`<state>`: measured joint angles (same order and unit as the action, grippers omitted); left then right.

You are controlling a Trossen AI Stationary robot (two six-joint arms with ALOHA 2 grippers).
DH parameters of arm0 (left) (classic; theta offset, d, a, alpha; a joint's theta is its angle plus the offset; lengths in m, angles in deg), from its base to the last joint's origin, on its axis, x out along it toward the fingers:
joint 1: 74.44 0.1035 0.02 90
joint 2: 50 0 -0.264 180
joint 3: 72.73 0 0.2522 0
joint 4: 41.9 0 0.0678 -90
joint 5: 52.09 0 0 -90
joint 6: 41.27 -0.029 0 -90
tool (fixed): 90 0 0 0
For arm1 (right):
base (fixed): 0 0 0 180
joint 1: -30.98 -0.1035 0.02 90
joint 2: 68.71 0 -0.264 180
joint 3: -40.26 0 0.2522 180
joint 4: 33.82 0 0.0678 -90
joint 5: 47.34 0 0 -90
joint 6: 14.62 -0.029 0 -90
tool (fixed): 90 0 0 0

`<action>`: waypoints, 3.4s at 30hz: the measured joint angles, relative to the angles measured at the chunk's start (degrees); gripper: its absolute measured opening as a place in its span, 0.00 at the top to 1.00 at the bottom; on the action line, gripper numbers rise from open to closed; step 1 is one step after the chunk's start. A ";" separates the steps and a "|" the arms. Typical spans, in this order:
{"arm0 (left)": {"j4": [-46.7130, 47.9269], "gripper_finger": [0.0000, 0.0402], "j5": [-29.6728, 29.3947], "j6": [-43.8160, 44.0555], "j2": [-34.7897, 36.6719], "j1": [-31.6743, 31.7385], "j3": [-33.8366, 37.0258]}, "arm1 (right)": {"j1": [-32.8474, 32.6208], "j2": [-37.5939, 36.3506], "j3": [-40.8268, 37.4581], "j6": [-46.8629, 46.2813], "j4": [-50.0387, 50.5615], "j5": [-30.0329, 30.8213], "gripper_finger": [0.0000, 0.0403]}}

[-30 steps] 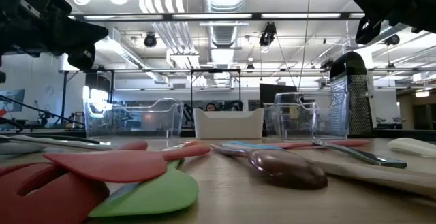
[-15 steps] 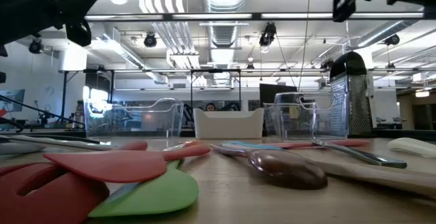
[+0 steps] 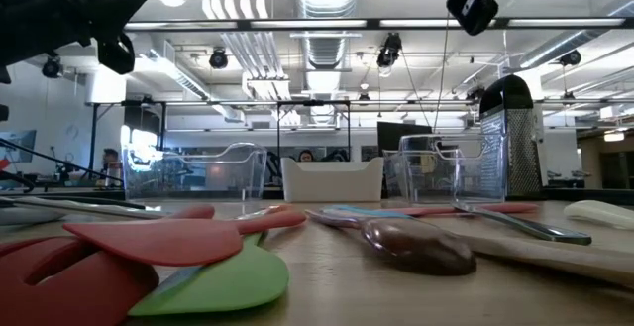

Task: Pick & Place Kitchen Items
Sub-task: Put the blue table knife into the white bin

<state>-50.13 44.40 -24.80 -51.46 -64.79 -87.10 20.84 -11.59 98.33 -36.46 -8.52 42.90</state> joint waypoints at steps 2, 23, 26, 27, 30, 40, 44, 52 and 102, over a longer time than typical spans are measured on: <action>0.01 0.94 0.02 0.01 0.00 0.00 0.00 | -2.78 1.71 1.78 -1.75 2.69 2.90 0.98; 3.25 0.94 -0.09 -0.24 0.00 0.00 0.01 | -24.44 13.40 9.91 -28.84 15.31 29.93 0.98; 3.67 0.94 -0.11 -0.22 0.00 0.00 0.00 | -25.31 14.29 10.35 -30.64 15.45 30.78 0.98; 3.73 0.94 -0.11 -0.22 0.00 0.02 0.01 | -25.59 14.46 10.43 -31.01 15.51 30.86 0.98; 3.94 0.94 -0.13 -0.22 0.00 0.02 0.00 | -26.49 15.30 10.56 -32.04 15.72 31.03 0.98; 5.14 0.94 -0.16 -1.29 0.00 0.00 0.01 | -31.28 16.88 10.39 -27.98 15.74 24.80 0.98; 5.09 0.94 -0.90 -0.91 0.00 0.02 0.00 | -31.64 19.03 10.95 -26.34 19.11 18.25 0.98; 5.01 0.94 -1.27 0.70 0.00 0.01 0.01 | -31.08 24.83 14.38 -27.03 23.40 11.61 0.97; 8.44 0.94 -1.86 1.09 -0.39 0.02 0.01 | -30.85 57.58 29.40 -20.89 27.30 -1.13 0.60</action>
<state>-41.68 42.54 -23.71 -51.85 -64.77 -87.09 -10.01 45.99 127.73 -57.36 18.77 41.77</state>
